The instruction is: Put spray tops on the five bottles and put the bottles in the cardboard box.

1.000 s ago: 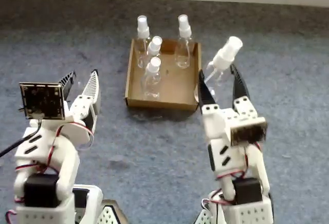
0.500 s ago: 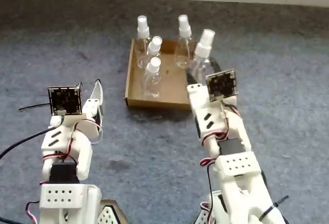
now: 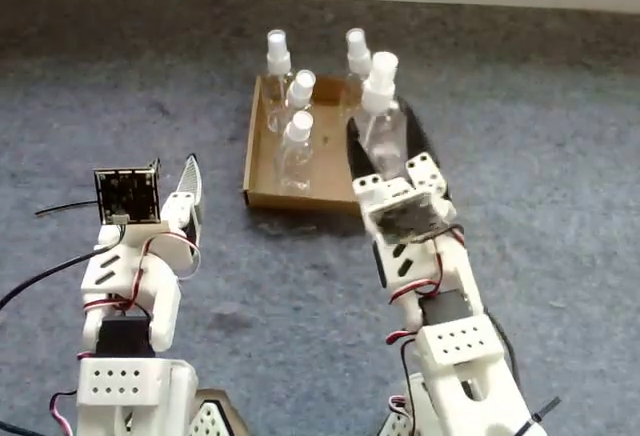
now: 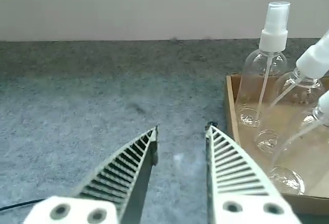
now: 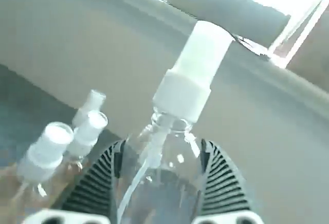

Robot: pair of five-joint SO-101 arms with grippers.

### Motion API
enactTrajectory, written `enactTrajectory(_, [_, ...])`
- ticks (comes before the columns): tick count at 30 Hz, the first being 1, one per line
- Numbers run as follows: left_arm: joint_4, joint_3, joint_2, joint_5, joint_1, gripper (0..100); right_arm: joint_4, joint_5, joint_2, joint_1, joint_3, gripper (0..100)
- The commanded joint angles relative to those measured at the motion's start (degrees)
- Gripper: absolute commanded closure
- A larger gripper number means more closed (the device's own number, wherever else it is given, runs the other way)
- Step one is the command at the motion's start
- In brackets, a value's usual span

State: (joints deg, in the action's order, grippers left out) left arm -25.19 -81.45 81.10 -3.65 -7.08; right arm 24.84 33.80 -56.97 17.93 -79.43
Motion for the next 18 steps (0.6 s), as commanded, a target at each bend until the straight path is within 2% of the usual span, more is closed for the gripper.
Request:
enactTrajectory(1, [1.2,0.1,1.0,0.0,1.5,85,1.5,12.0,-1.8,-0.8,-2.5,99.5])
enactTrajectory(3, [1.2,0.1,1.0,0.0,1.5,85,1.5,3.5,-1.8,-0.8,-4.4,99.5])
enactTrajectory(7, [1.1,0.1,0.8,0.0,1.6,85,1.4,-29.4,-1.8,-0.8,-5.2,99.5])
enactTrajectory(9, [1.1,0.1,0.8,0.0,1.5,85,1.4,-39.2,-1.8,-0.9,-5.2,99.5])
enactTrajectory(11, [1.1,0.0,0.8,0.0,1.6,85,1.4,-37.5,-1.8,-0.9,-5.0,99.5])
enactTrajectory(15, [1.1,0.0,0.7,0.0,1.8,85,1.4,-24.8,-1.8,-0.8,-4.8,99.5])
enactTrajectory(18, [1.1,0.0,0.7,0.0,1.8,85,1.4,-24.2,-1.3,-0.8,-4.4,99.5])
